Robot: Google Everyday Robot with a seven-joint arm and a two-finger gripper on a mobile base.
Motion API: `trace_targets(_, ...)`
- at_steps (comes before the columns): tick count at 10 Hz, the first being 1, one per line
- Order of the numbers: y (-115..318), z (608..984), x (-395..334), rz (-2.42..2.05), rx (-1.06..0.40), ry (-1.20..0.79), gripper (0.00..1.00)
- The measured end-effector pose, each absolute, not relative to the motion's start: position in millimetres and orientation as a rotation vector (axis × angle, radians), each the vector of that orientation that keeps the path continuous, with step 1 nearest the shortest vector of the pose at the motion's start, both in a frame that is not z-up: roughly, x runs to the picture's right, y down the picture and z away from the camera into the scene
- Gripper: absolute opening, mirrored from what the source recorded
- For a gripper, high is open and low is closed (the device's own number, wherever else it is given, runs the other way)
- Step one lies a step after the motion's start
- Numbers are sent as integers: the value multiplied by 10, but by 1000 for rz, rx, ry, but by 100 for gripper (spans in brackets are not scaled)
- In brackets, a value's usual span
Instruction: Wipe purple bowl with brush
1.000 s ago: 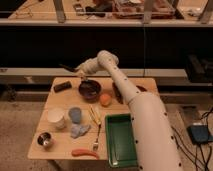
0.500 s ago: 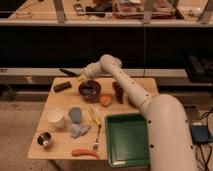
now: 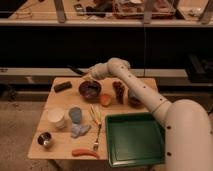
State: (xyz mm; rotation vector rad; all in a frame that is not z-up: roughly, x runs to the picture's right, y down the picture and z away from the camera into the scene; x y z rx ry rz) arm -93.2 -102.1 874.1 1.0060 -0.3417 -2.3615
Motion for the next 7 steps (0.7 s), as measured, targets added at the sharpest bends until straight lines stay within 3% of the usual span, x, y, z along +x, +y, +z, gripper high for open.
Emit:
trace_targets(4, -1231, 8457, -513, -2328, 937, -199, 0)
trace_targets(7, -968, 8359, -249, -2321, 868, -243, 0)
